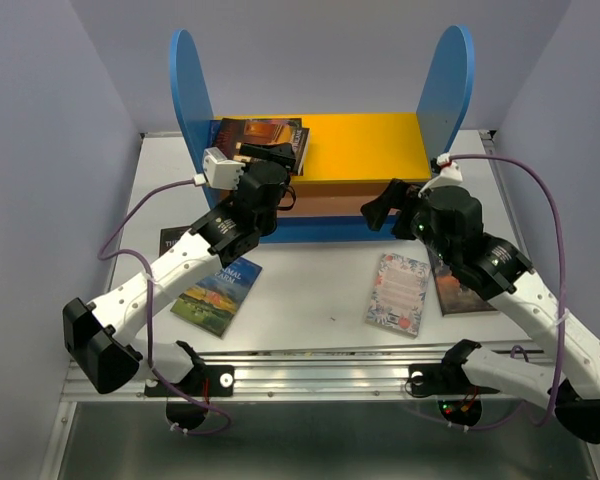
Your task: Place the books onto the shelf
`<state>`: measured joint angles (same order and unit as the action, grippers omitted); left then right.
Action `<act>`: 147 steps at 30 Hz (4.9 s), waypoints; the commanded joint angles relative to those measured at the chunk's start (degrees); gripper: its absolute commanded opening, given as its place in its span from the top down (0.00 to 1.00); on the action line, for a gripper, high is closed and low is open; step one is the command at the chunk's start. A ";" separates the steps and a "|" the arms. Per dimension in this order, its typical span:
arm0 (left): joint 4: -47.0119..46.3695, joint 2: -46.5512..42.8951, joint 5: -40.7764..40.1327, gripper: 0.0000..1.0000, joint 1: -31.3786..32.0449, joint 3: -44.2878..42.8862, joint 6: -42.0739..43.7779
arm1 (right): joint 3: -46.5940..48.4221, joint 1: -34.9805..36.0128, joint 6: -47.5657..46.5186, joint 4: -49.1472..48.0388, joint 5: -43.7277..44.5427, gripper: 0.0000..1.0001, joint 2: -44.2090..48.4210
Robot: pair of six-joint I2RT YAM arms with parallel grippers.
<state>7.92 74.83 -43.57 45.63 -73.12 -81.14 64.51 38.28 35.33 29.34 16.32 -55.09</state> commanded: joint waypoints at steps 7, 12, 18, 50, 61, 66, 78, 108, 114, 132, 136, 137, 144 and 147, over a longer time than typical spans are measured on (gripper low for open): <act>-2.47 -3.72 4.01 0.08 0.16 0.17 2.55 | 9.83 0.21 -7.45 -1.04 -8.31 0.00 -7.48; -3.70 -4.95 9.81 0.02 0.08 1.49 6.25 | 18.34 0.21 -13.18 -1.04 -11.66 0.00 -16.09; -5.64 -6.45 18.69 0.01 0.08 1.67 16.44 | 25.74 0.21 -19.24 -1.92 -7.45 0.43 -25.48; 11.59 -28.77 9.56 0.01 -0.10 10.19 23.31 | 47.28 0.21 -23.91 -4.21 -15.52 0.66 -46.15; 12.21 -28.86 9.65 0.01 -0.10 10.90 22.96 | 51.59 0.21 -25.22 -4.29 -17.64 0.64 -50.20; 12.03 -28.60 10.00 0.01 -0.10 11.33 22.96 | 53.70 0.21 -26.28 -4.29 -17.90 0.63 -51.61; 11.41 -28.07 10.00 0.01 -0.10 11.95 23.05 | 55.98 0.21 -27.42 -6.05 -22.03 0.62 -54.68; 15.71 -29.12 12.20 0.01 -0.10 14.58 24.28 | 53.47 0.21 -29.00 -6.14 -10.88 0.07 -48.02; 23.88 -30.53 11.67 0.01 -0.19 22.84 18.58 | 35.10 0.21 -23.49 -6.75 -5.42 0.00 -31.70; -3.24 -23.95 28.72 0.01 -0.71 38.31 23.83 | -12.47 0.21 0.69 2.46 2.29 0.00 -2.66; -10.46 -13.25 37.30 0.01 -0.36 35.35 26.12 | -21.41 -7.84 6.58 4.50 0.41 0.00 -3.35; -12.13 -11.04 38.55 0.01 0.07 34.29 26.99 | -22.66 -13.09 7.46 4.15 -3.71 0.00 -4.05; -19.60 8.19 47.59 0.01 6.14 24.53 30.60 | -28.47 -23.67 6.77 3.88 -5.32 0.00 -1.60; -22.67 13.91 50.85 0.03 7.80 20.23 30.78 | -31.54 -26.15 6.50 2.83 -10.23 0.00 -1.07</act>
<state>-7.70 85.19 0.60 51.79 -48.27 -52.84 35.35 14.81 40.99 33.87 11.07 -58.02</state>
